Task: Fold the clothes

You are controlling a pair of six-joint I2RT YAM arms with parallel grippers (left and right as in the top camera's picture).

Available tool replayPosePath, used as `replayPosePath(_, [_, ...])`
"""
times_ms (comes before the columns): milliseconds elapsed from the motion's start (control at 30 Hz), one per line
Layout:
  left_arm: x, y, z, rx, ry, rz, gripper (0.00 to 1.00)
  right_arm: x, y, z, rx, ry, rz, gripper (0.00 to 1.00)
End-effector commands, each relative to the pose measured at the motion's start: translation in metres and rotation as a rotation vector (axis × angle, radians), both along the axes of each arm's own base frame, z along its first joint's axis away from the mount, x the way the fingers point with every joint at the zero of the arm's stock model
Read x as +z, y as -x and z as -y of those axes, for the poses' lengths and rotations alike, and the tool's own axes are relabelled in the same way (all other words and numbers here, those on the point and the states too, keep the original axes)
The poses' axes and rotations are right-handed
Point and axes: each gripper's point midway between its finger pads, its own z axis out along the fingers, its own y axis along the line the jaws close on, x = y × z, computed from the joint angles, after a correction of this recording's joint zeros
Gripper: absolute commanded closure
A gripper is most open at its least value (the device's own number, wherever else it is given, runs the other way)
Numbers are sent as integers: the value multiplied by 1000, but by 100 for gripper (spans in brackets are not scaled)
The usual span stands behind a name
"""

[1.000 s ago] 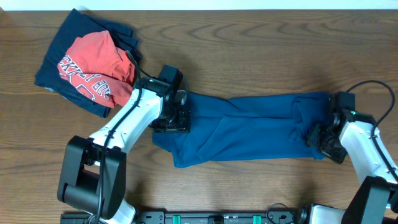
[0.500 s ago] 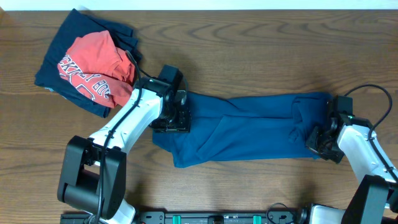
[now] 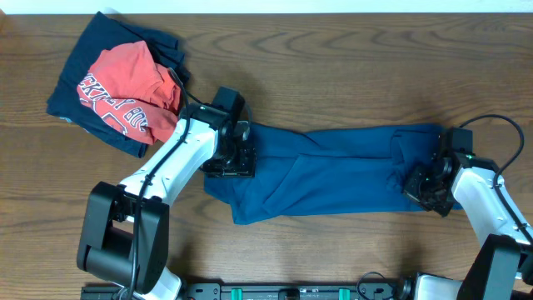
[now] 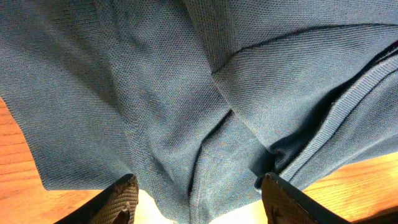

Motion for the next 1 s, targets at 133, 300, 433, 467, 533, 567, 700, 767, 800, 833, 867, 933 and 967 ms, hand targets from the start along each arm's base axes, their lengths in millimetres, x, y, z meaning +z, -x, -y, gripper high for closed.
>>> replayPosePath(133, [5, -1, 1, 5, 3, 15, 35, 7, -12, -33, 30, -182, 58, 99])
replayPosePath(300, [5, -1, 1, 5, 3, 15, 35, 9, -20, -34, 60, -188, 96, 85])
replayPosePath(433, [5, -1, 1, 8, 3, 14, 35, 19, -30, -32, 95, -195, 150, 60])
replayPosePath(467, [5, -1, 1, 10, 3, 14, 35, 24, -34, -29, 104, -182, 167, 57])
replayPosePath(533, [5, -1, 1, 11, 3, 14, 35, 36, -40, -16, 100, -135, 202, 52])
replayPosePath(567, [5, -1, 1, 11, 3, 14, 35, 42, -43, -11, 96, -120, 221, 51])
replayPosePath(700, [5, -1, 1, 11, 3, 14, 35, 76, -57, 12, 69, -74, 335, 46])
replayPosePath(767, [5, -1, 1, 11, 3, 14, 35, 90, -61, 23, 57, -68, 390, 50])
replayPosePath(800, [5, -1, 1, 11, 3, 14, 35, 93, -60, 29, 39, -68, 402, 53])
replayPosePath(833, [5, -1, 1, 11, 3, 14, 35, 95, -59, 33, 21, -73, 409, 57])
replayPosePath(867, [5, -1, 1, 11, 3, 14, 35, 94, -56, 36, 2, -86, 407, 62])
replayPosePath(933, [5, -3, 1, 11, 6, 19, 35, 88, -50, 37, -22, -111, 376, 75])
replayPosePath(967, [6, -4, 2, 11, 8, 25, 35, 83, -46, 37, -31, -120, 353, 77])
